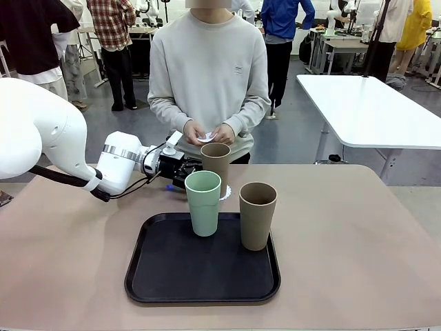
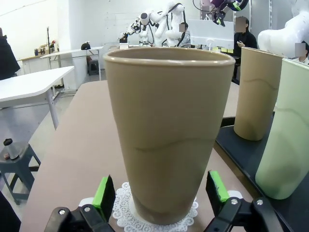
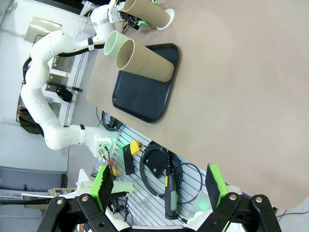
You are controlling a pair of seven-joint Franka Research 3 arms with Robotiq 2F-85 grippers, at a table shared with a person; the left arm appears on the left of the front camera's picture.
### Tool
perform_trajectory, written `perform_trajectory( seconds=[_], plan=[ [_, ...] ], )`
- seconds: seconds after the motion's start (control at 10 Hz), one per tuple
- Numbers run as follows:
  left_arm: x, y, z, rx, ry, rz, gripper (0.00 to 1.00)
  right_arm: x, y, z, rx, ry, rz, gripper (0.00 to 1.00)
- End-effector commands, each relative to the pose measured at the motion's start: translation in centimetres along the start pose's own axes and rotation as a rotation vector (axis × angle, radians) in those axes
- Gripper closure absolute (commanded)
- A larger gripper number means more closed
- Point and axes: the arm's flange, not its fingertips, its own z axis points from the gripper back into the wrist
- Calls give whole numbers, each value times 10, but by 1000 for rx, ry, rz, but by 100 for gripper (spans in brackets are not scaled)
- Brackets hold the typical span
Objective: Place coasters on the table and set cups on them.
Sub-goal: Pick up one Reusable plastic cup and place it on a coaster set by the human.
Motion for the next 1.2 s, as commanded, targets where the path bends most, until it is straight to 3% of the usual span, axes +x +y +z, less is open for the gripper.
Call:
perform_trajectory(
  seconds=[0.0, 0.4, 0.5, 0.7, 0.8, 1.0, 1.1],
  plan=[
    [8, -11, 15, -2, 22, 7, 0, 1, 0, -1, 14, -4, 0, 0],
    [25, -36, 66, 56, 97, -23, 0, 1, 0, -1, 14, -4, 0, 0],
    [45, -60, 87, 70, 219, -12, 0, 1, 0, -1, 14, -4, 0, 0],
    [118, -117, 111, 263, 521, 206, 0, 1, 0, -1, 14, -4, 0, 0],
    [159, -144, 109, 308, 618, 289, 0, 1, 0, -1, 14, -4, 0, 0],
    [213, -170, 93, 424, 716, 454, 0, 1, 0, -1, 14, -4, 0, 0],
    [219, -174, 82, 460, 758, 514, 0, 1, 0, -1, 14, -4, 0, 0]
  ],
)
